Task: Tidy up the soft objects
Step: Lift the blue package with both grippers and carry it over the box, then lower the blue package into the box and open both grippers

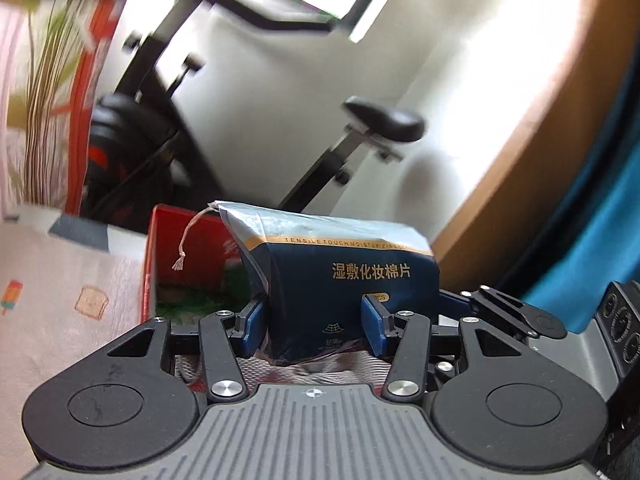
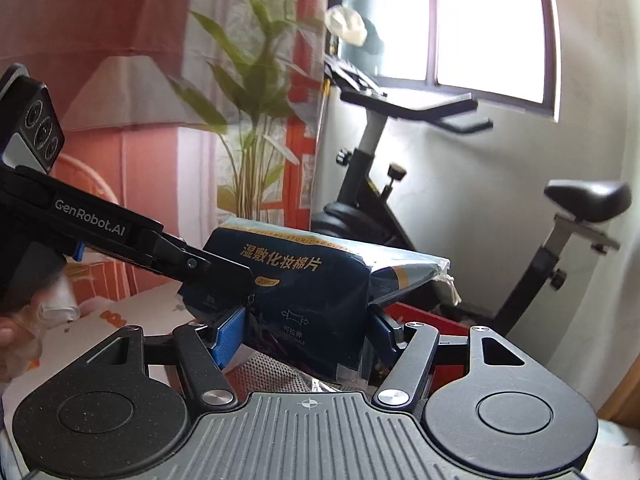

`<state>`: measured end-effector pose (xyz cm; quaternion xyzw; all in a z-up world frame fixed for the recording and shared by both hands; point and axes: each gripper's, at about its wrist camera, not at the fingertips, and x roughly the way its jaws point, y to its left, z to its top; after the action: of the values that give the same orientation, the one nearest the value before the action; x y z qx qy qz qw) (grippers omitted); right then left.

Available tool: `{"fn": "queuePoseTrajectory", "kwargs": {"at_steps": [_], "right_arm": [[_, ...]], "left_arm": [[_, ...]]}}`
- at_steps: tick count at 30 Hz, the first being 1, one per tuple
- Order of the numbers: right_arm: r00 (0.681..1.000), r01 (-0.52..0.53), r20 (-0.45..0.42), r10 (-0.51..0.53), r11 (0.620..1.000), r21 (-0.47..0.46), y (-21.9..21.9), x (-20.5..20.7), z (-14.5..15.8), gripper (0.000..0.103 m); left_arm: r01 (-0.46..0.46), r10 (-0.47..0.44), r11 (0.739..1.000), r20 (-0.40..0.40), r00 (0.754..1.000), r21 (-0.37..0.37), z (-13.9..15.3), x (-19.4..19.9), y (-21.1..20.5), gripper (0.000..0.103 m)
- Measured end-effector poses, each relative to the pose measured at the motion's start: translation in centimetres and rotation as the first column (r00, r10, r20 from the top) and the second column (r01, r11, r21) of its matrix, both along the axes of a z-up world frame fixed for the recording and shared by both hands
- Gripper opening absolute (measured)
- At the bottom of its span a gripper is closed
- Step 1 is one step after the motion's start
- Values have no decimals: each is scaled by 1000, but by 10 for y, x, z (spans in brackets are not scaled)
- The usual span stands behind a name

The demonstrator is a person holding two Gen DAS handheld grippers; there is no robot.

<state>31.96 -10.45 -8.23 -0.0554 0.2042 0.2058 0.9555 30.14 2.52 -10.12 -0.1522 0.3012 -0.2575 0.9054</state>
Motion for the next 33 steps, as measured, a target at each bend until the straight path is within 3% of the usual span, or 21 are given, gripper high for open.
{"fn": "queuePoseTrajectory", "kwargs": {"at_steps": [6, 12, 15, 17, 27, 33], "right_arm": [[971, 45, -240, -15, 992, 120, -6, 59, -41, 58], [913, 126, -407, -40, 974, 186, -13, 86, -78, 55], [863, 151, -504, -39, 971, 185, -13, 96, -92, 54], [839, 180, -541, -50, 965, 190, -14, 102, -96, 54], [751, 214, -657, -71, 967, 139, -13, 126, -107, 55], [736, 222, -671, -90, 968, 113, -9, 129, -112, 57]], "left_arm": [[-49, 59, 996, -124, 991, 80, -31, 44, -6, 52], [-45, 75, 988, -202, 976, 147, -54, 66, -12, 47], [-40, 85, 978, -216, 973, 205, -60, 73, -16, 43], [-19, 75, 969, -219, 973, 246, -61, 77, -21, 42], [-15, 82, 964, -243, 967, 264, -62, 80, -22, 40], [-21, 85, 959, -217, 972, 282, -59, 78, -25, 40]]}}
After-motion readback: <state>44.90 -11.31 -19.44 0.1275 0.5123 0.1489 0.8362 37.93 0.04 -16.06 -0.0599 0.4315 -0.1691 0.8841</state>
